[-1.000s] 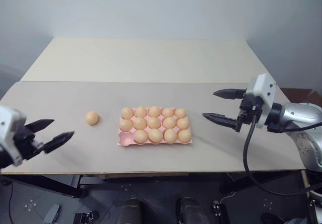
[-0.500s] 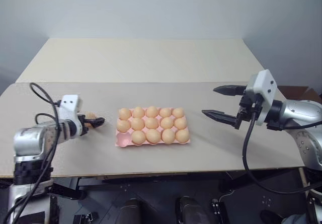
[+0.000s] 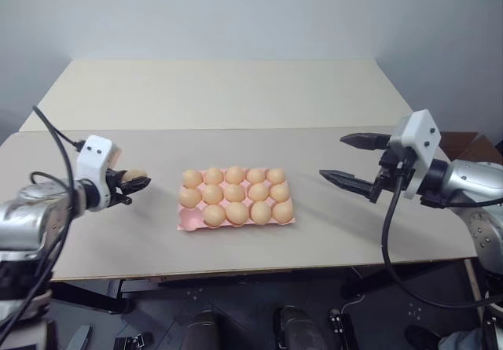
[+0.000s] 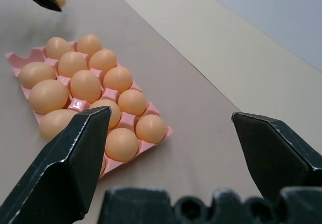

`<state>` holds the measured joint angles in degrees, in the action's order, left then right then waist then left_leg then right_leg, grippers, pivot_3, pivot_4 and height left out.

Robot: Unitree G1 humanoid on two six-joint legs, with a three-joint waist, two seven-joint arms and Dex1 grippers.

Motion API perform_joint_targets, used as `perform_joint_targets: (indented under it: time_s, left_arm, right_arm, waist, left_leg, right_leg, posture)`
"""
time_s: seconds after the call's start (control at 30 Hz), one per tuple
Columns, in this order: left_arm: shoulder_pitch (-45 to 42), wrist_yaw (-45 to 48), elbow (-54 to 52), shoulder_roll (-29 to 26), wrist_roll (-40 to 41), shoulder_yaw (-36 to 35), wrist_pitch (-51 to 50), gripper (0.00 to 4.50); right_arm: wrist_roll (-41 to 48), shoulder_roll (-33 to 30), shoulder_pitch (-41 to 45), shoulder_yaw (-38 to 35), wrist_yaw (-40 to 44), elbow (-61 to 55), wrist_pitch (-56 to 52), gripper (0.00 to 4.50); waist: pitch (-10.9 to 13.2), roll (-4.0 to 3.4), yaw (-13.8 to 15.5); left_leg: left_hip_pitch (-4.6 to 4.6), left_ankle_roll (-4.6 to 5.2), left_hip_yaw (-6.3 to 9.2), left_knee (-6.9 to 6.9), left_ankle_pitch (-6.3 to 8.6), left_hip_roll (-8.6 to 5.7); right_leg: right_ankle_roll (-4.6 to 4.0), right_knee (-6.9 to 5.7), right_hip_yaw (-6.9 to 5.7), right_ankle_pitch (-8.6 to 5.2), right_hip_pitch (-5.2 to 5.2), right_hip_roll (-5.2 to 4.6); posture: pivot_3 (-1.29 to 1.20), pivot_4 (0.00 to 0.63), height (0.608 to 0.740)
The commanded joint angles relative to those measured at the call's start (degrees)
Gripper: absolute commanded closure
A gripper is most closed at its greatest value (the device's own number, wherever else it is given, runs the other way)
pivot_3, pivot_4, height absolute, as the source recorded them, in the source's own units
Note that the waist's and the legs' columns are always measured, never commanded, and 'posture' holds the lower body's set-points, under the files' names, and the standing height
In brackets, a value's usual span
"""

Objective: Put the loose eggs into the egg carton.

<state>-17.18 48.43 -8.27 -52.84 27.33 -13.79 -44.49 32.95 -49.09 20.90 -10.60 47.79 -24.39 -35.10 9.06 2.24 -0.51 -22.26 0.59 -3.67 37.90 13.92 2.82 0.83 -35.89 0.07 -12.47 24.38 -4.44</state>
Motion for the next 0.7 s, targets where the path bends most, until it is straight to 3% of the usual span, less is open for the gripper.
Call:
perform_joint_targets:
  time_s: [0.03,0.17,0.47,0.7]
  left_arm:
    - [0.33,17.33,-2.15,-2.07,6.02,-1.07,9.58,2.72]
    - [-1.82,21.49,-1.70,-1.62,5.54,4.56,10.28,2.72]
    - [-4.15,17.45,1.31,3.87,-1.72,14.06,12.66,2.72]
    - [-2.68,17.71,0.60,2.31,-2.28,13.13,12.30,0.46]
  right_arm:
    - [0.95,-0.12,-0.24,-1.93,-0.60,-2.67,0.17,0.00]
    - [0.88,0.34,-0.39,-1.88,-1.54,-3.19,0.07,0.00]
    - [1.40,0.02,-2.15,-3.23,-2.85,-5.19,-0.23,0.00]
    - [1.93,-0.22,-2.43,-3.57,-3.46,-5.71,-0.69,0.00]
  waist:
    - [0.00,-0.01,0.61]
    - [-0.01,-0.02,1.15]
    - [0.00,-0.01,1.06]
    - [0.00,-0.01,0.85]
  left_leg:
    - [-0.01,-0.01,0.00,0.00,-0.01,-0.01]
    - [-0.01,-0.01,-0.01,0.00,-0.01,-0.03]
    - [-0.05,0.01,0.00,0.01,-0.01,-0.05]
    - [-0.05,0.01,0.01,0.01,-0.01,-0.02]
  right_leg:
    - [-0.17,0.00,-0.03,-0.09,0.00,-0.01]
    - [-0.21,0.03,-0.02,-0.14,-0.04,0.01]
    - [0.14,0.02,0.02,0.04,-0.02,0.06]
    - [0.15,0.03,0.03,0.03,-0.01,0.09]
  posture:
    - [0.00,0.150,0.740]
    - [0.00,0.150,0.740]
    - [0.00,0.150,0.740]
    - [0.00,0.150,0.740]
